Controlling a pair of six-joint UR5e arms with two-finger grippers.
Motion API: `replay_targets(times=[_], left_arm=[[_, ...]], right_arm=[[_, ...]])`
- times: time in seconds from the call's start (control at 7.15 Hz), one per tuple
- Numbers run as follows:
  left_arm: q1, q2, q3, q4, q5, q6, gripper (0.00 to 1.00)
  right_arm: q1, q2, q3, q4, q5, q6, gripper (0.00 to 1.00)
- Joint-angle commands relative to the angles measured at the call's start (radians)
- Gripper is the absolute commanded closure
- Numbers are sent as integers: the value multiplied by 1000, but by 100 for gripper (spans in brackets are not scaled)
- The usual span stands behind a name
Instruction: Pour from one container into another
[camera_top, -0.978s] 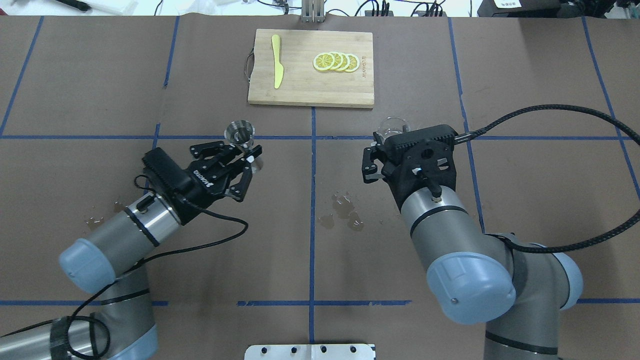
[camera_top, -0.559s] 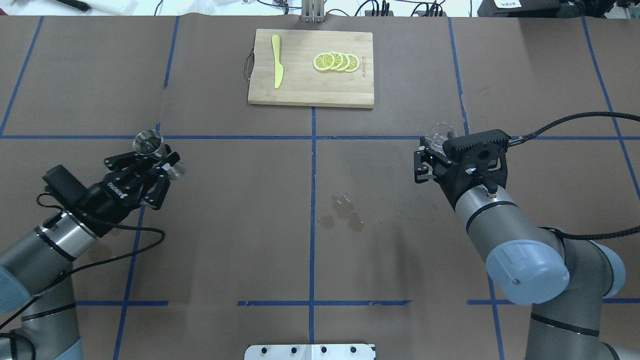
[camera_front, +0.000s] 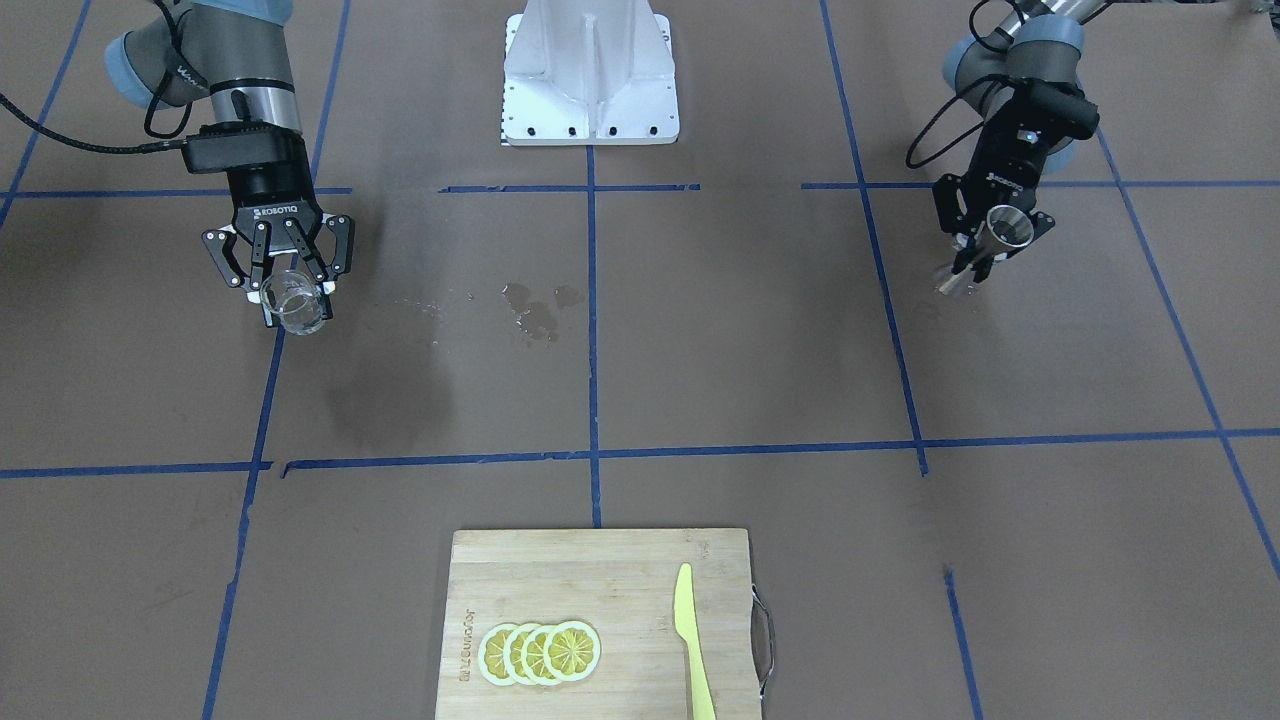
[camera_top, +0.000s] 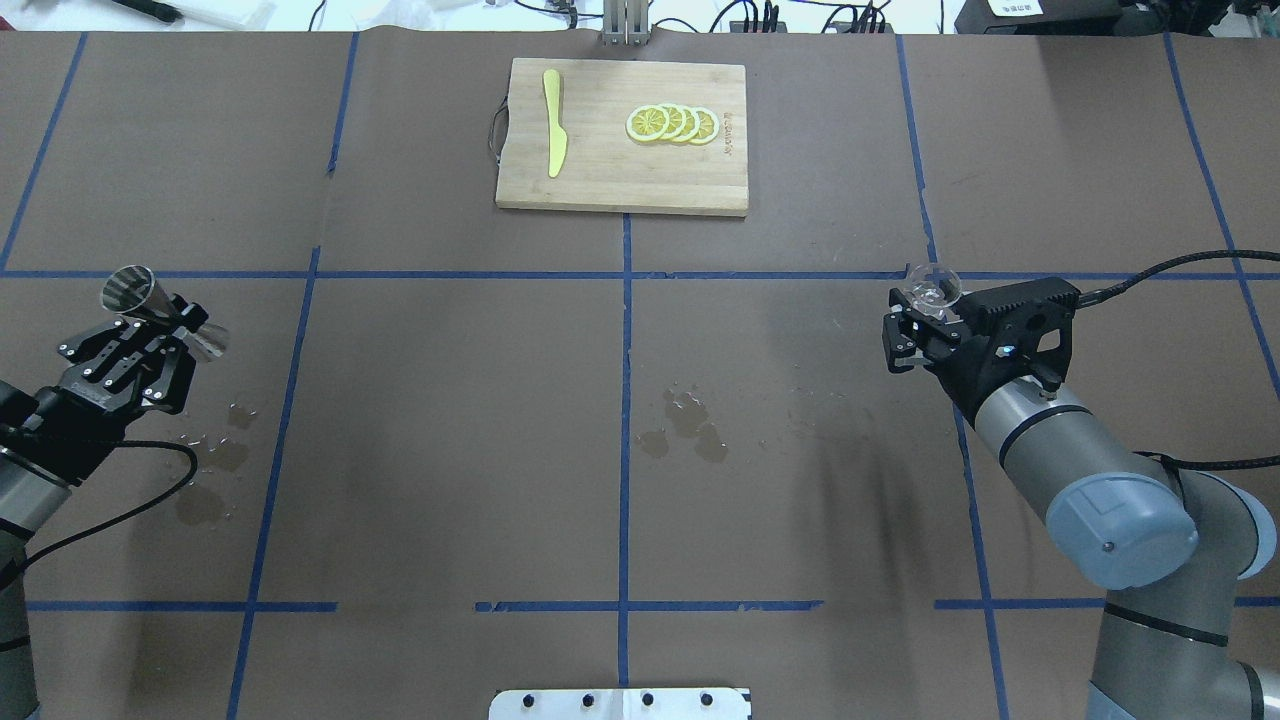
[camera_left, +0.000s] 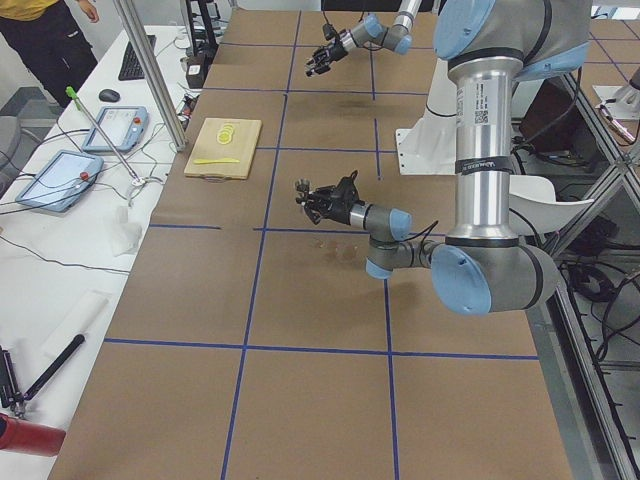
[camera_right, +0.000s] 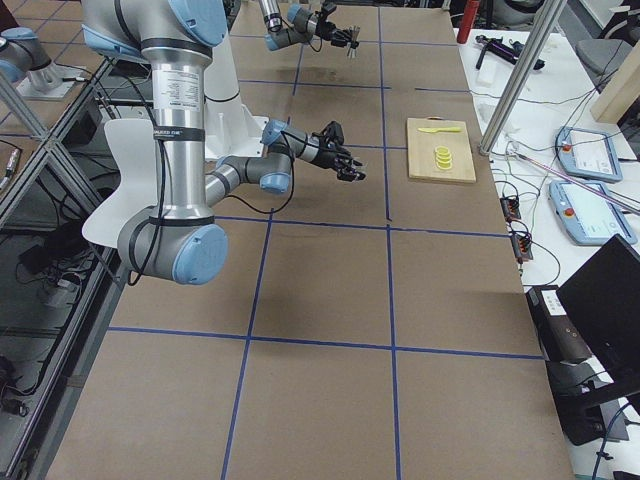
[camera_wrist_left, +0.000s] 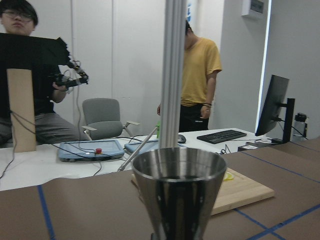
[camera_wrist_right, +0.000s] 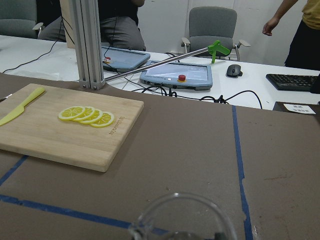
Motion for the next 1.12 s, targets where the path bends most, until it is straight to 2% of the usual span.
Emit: replay_targets(times=[0.0,0.28,0.7,0.98], left_arm=[[75,8,66,7,231,-53,100],[186,8,97,15,309,-115,100],[189,48,117,136,295,-103,100],[191,63,115,159,297,-97,100]], right_arm=[[1,-2,-2,14,16,0,100],[2,4,3,14,22,0,100],[2,1,3,14,25,0,100],[2,-4,3,15,25,1,100]])
